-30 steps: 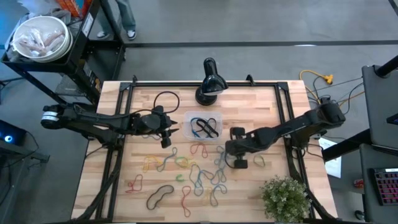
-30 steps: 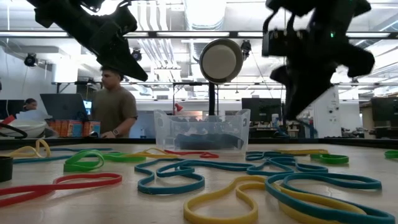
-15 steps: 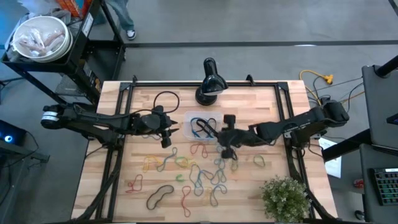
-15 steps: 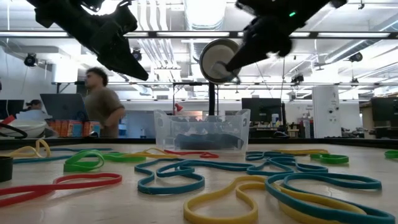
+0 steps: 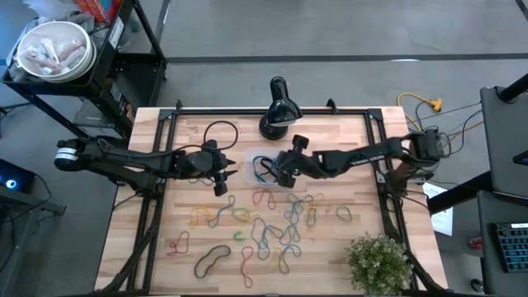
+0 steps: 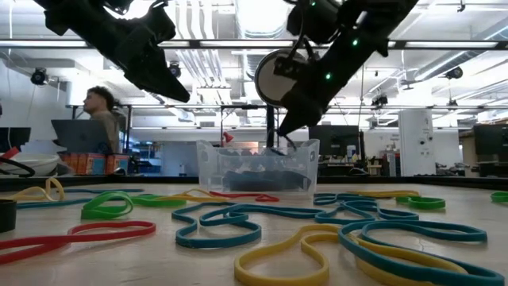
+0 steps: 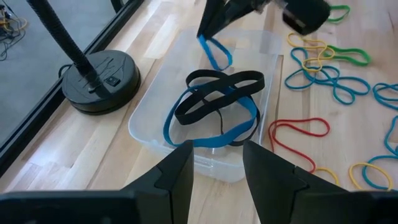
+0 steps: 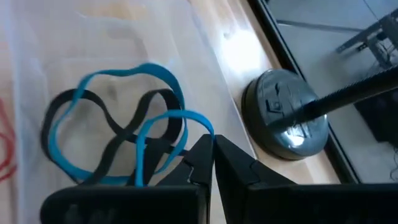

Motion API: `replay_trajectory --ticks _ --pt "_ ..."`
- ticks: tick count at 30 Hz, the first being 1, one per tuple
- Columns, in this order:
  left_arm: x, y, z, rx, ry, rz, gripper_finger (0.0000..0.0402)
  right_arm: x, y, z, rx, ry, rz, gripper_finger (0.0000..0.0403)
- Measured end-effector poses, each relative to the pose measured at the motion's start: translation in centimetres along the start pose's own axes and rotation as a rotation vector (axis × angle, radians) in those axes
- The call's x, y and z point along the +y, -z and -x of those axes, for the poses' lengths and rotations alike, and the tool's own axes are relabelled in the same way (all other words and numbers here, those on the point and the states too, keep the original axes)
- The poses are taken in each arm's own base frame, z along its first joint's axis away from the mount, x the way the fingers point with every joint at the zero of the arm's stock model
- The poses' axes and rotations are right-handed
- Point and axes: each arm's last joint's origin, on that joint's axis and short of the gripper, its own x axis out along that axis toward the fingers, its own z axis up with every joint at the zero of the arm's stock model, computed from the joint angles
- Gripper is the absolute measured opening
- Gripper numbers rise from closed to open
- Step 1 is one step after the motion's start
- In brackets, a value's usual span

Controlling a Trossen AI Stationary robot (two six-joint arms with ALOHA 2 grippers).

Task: Pick and place rubber bands into bin
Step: Put the blue rubber band into the transparent bin

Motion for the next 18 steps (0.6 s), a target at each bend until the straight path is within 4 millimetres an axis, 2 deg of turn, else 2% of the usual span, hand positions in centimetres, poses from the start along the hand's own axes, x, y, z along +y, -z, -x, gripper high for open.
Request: replay_trajectory --ticks 6,13,18 --pt "0.0 0.1 0.0 0.005 0.000 -0.006 0.0124 0.4 -0.2 -0.5 0.005 -0.102 0.023 0.0030" --pt "0.0 0.1 0.0 0.014 -0.001 -0.014 0.0124 -0.1 -0.6 0.2 -0.016 -0.121 0.010 0.0087" --pt "0.0 0.5 0.0 0.051 -0.004 -0.023 0.0124 -0.4 -0.9 0.9 -0.026 -0.122 0.002 0.0112"
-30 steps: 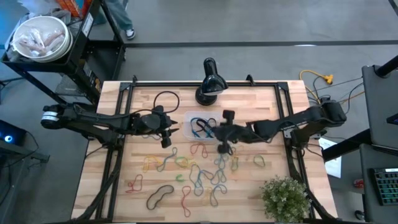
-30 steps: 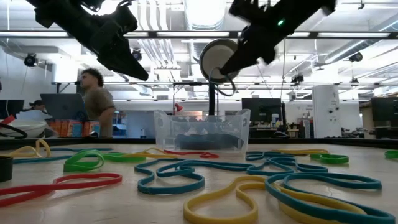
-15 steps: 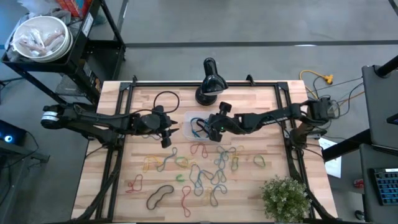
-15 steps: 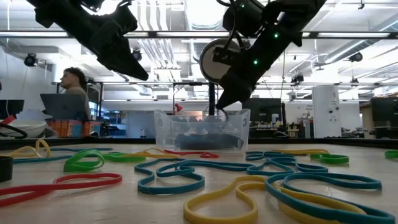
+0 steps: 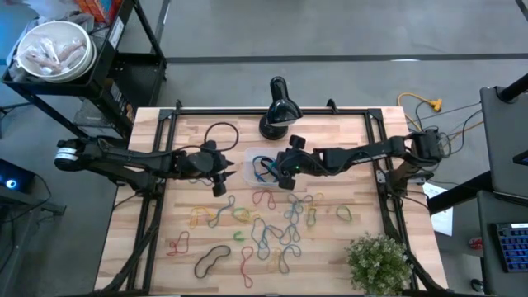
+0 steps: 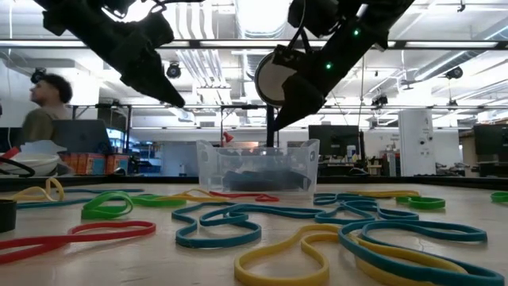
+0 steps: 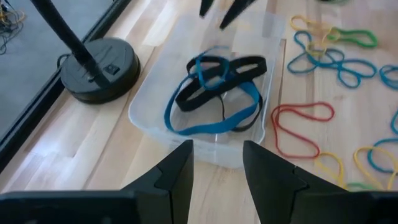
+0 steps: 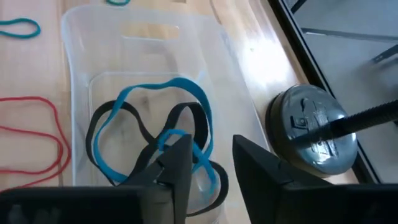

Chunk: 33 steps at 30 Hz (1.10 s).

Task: Pick and place rubber bands into bin
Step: Put the blue rubber band into the transparent bin

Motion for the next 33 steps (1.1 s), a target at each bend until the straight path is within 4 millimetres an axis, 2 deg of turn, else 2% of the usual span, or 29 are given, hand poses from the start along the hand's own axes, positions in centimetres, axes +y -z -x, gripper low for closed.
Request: replay_trajectory --ticks 6,13,23,33 --pt "0.0 0.5 0.0 0.045 -0.004 -0.008 0.0124 0.3 0.3 0.3 0.029 -0.030 0.002 0.0124" --pt "0.1 2.6 -0.4 0.267 -0.026 -0.076 0.0124 2.9 0.5 1.4 0.026 -0.149 0.118 0.0120" --pt "0.2 5.4 -3.3 0.544 -0.091 -0.122 0.0123 7.3 0.9 3.7 -0.009 -0.246 0.281 0.0100" --pt "2.6 6.3 -5.3 0.667 -0.141 -0.141 0.0123 9.3 1.2 5.6 -0.021 -0.298 0.285 0.0083"
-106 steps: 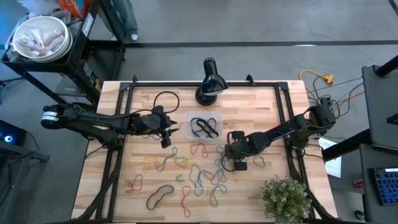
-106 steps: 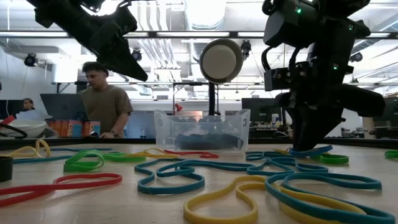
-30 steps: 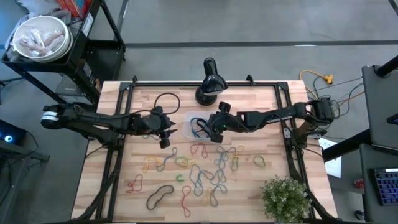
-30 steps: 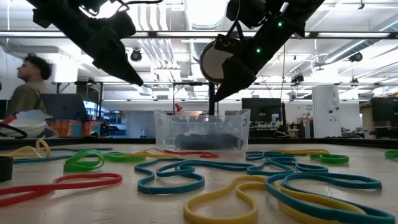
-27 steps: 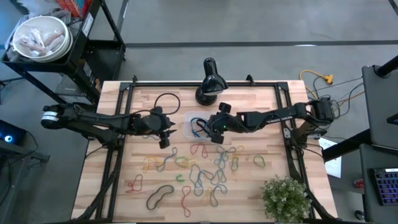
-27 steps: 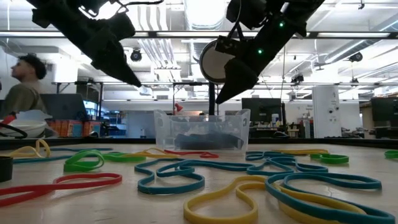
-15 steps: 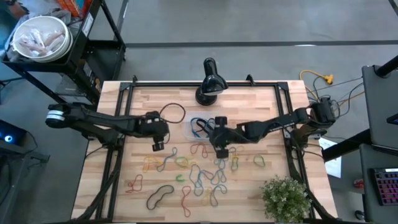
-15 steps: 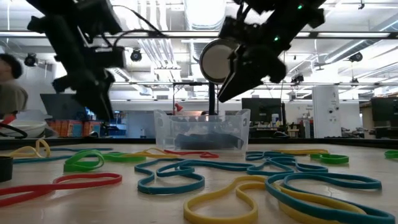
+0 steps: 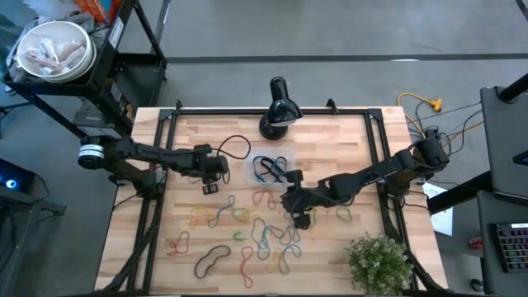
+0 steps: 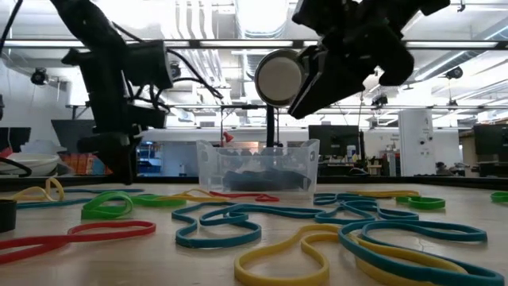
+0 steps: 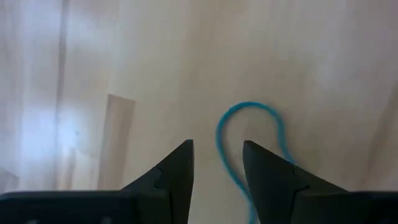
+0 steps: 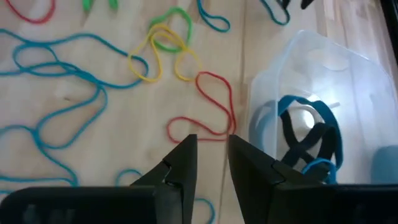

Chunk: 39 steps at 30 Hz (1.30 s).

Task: Pick and place rubber bands into bin
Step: Put the blue rubber band into the transparent bin

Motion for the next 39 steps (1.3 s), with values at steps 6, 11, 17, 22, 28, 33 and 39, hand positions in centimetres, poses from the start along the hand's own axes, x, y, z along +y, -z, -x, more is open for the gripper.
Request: replay_trajectory --ticks 6,11,17,22,28,33,39 --pt "1.8 0.1 -0.6 0.019 0.104 0.071 0.0123 0.8 0.3 0.2 0.028 -0.018 -0.020 0.0074" --pt "2.9 0.3 -1.2 0.040 0.157 0.102 0.0123 1.0 0.6 0.3 0.045 -0.024 -0.041 0.0069" --pt "3.3 0.4 -2.3 0.079 0.249 0.120 0.0123 1.2 0.9 0.2 0.054 -0.026 -0.041 0.0068" --pt "3.3 0.6 -3.8 0.145 0.279 0.119 0.0123 1.2 1.0 0.2 0.059 -0.026 -0.062 0.0068" --pt "3.0 0.7 -4.8 0.195 0.310 0.097 0.0090 1.4 1.3 0.1 0.067 -0.029 -0.066 0.0068" --pt "3.0 0.7 -4.7 0.188 0.322 0.096 0.0016 1.5 1.3 0.1 0.067 -0.029 -0.082 0.0068" --pt "3.0 0.7 -4.5 0.172 0.319 0.079 0.0002 1.6 1.3 0.2 0.066 -0.030 -0.099 0.0068"
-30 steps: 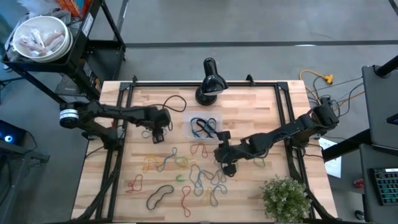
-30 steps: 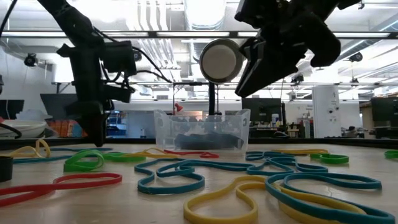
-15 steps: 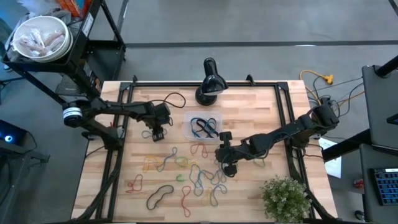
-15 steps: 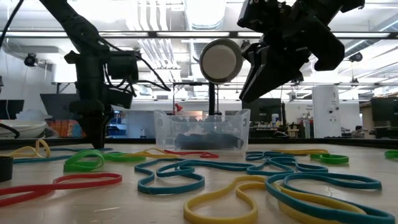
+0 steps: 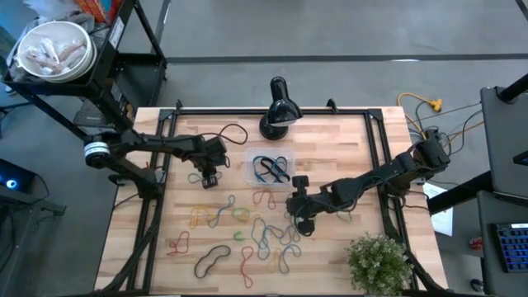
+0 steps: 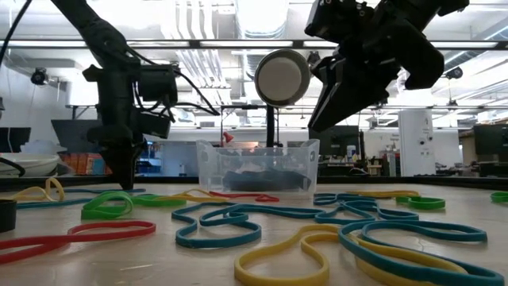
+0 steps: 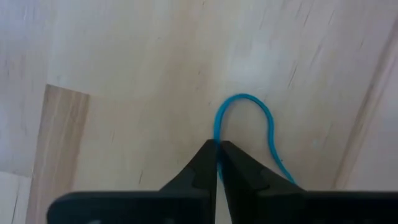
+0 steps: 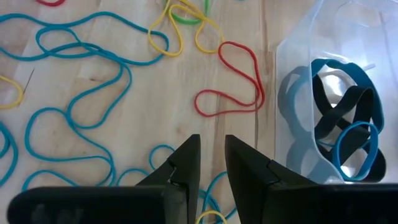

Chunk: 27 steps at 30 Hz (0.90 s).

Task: Pick and place rubber bands into bin
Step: Put the blue rubber band into the transparent bin

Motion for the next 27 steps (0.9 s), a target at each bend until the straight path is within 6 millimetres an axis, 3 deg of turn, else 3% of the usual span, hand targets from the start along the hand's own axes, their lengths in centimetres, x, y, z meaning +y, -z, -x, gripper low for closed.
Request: replay_trajectory --ticks 5,19,27 --pt "-0.5 -0.1 1.0 -0.051 -0.019 -0.023 0.0000 0.2 0.0 0.0 -0.001 -0.003 0.003 0.0068" --pt "-3.8 0.8 7.2 -0.361 -0.222 -0.106 0.0000 0.2 0.1 0.1 0.003 0.005 0.008 0.0068" --pt "-5.3 1.7 9.5 -0.506 -0.284 -0.151 0.0000 0.0 0.4 0.2 0.038 0.034 -0.013 0.0068"
